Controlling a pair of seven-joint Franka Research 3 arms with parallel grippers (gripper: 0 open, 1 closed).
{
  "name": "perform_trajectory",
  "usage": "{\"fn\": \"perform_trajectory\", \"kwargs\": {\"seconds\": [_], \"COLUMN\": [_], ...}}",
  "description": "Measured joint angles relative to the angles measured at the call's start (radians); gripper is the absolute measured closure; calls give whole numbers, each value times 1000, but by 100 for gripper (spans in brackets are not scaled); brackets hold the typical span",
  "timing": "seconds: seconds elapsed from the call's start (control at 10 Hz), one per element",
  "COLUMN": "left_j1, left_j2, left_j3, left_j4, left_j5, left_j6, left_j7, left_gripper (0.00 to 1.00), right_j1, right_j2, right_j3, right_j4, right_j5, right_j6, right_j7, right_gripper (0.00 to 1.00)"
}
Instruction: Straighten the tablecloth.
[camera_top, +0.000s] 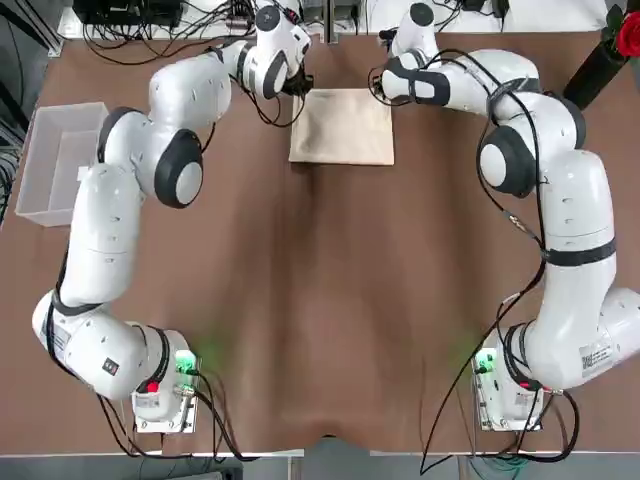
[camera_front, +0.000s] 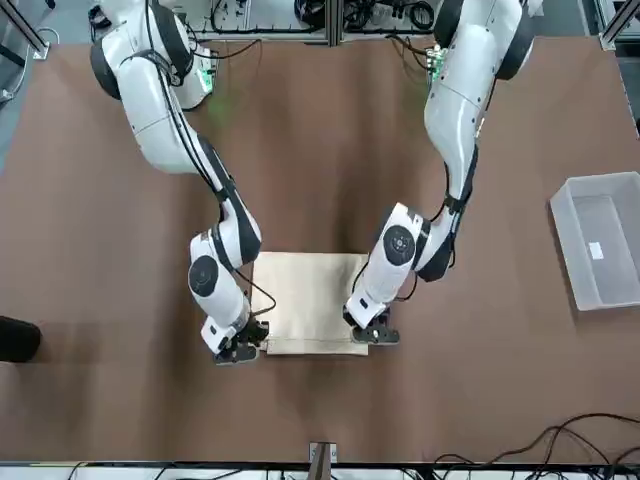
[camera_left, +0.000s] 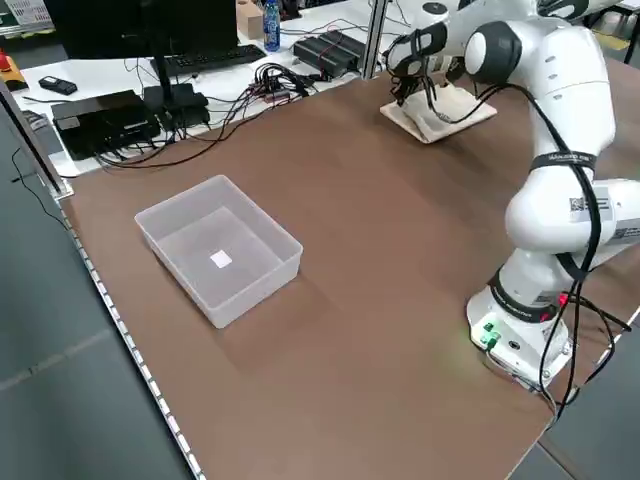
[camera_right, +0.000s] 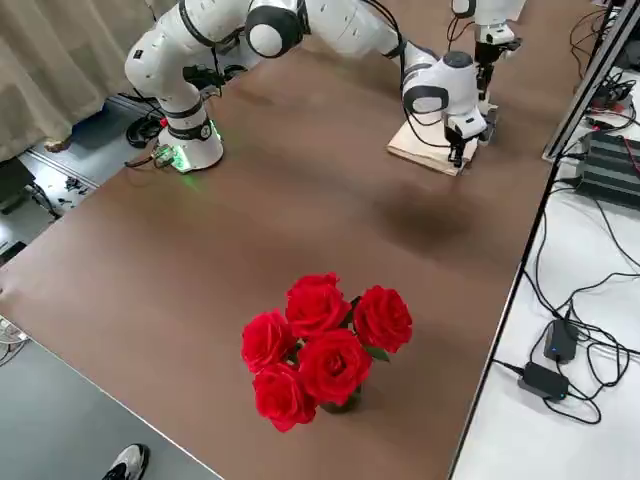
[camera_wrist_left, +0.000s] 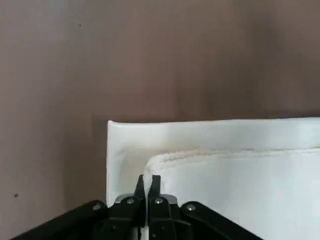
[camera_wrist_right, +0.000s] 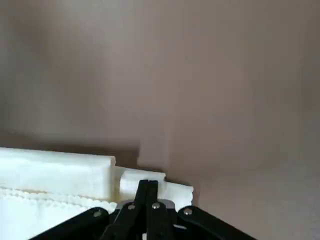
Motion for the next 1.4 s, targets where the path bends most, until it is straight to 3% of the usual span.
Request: {"fn": "perform_trajectory", "kwargs": {"seconds": [0.7,1.4], "left_j1": [-62,-96], "left_j2": [-45,-134], "left_j3": [0,-65], "left_j4": [-57,-67], "left_j5": [0,1], "left_j6": [-15,-331], "left_j7": [0,22], "left_gripper": [96,96], "right_j1": [14,14], "right_j2": [18,18], "right_j3": [0,0], "right_j4": [0,0], "right_j5": [0,0], "right_j6": [22,23], "right_j7": [2,2], "right_gripper": [98,98]}}
